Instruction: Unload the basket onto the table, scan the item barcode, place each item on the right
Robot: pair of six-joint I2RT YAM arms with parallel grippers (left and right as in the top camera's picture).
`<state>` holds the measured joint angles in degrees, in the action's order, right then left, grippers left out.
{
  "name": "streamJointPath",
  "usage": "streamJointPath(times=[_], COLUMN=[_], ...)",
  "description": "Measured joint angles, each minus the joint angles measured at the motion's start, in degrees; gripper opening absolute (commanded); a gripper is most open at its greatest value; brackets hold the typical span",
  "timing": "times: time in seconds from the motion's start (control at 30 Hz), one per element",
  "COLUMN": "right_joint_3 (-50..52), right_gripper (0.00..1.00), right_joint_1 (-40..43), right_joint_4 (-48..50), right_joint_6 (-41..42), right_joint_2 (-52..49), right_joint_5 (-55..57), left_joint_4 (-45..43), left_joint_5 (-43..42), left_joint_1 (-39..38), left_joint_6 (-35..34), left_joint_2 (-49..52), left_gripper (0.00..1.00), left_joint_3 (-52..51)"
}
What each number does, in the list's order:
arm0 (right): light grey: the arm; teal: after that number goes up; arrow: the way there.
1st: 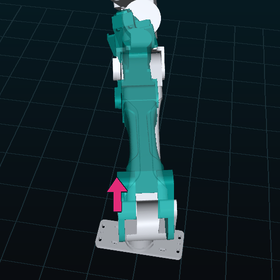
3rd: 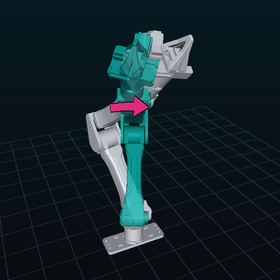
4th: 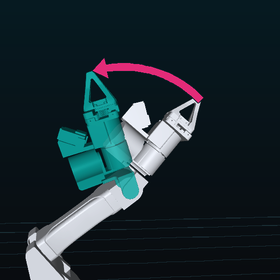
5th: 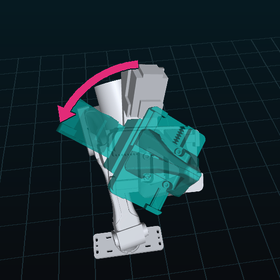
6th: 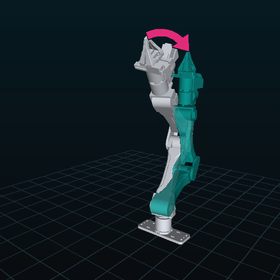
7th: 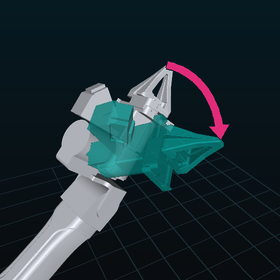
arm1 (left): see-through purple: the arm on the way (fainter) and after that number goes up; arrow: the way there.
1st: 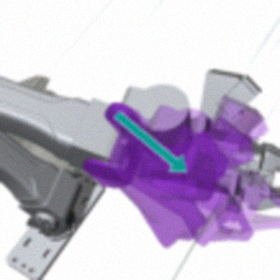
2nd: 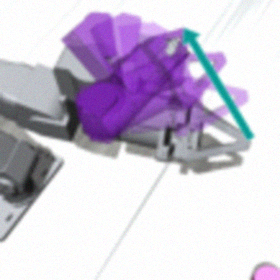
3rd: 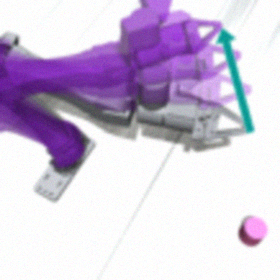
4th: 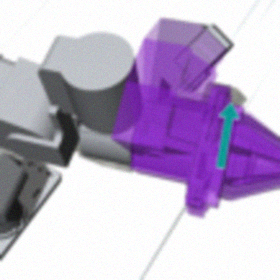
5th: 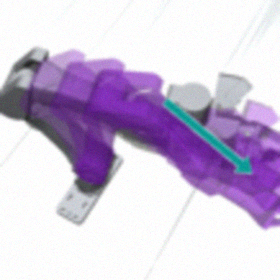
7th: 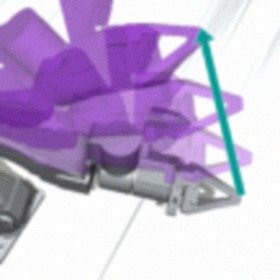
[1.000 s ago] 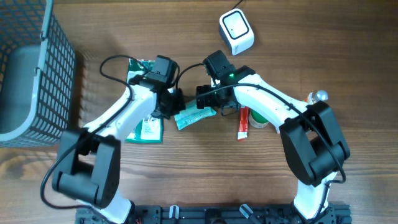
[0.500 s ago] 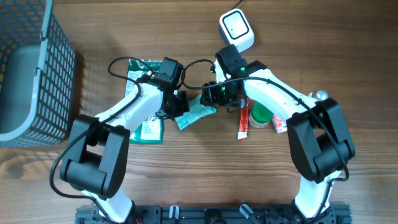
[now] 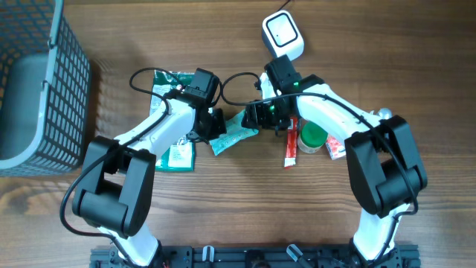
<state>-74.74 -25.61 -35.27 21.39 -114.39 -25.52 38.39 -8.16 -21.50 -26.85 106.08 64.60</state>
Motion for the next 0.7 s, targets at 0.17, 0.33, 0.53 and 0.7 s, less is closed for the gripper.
streamJointPath(times=[0.17,0.33,0.53,0.7], right_joint_3=[2.73,6.32,6.95,6.95], right_gripper=[0.54,0.43,0.30,0.09], right_joint_1=[0.00,0.02,0.02,0.02], right_joint_4=[5.03,10.47,12.00,12.04], right_joint_6=[4.09,6.45,7.10,7.37], right_joint_2=[0.00,0.13,0.20,0.20], right_joint_5=[-0.42,-4.24,-7.08,-7.85], left_joint_4=[0.00,0.00,0.00,-0.04], left_joint_5=[0.02,0.02,0.02,0.22], left_joint_1=[0.00,0.00,0.00,0.00], left_joint_6=[0.00,0.00,0.00,0.00], left_joint_2=[0.11,0.15,0.15,0.15], left_gripper=[0.04,0.04,0.04,0.04], left_joint_3=[0.11,0.13,0.15,0.15])
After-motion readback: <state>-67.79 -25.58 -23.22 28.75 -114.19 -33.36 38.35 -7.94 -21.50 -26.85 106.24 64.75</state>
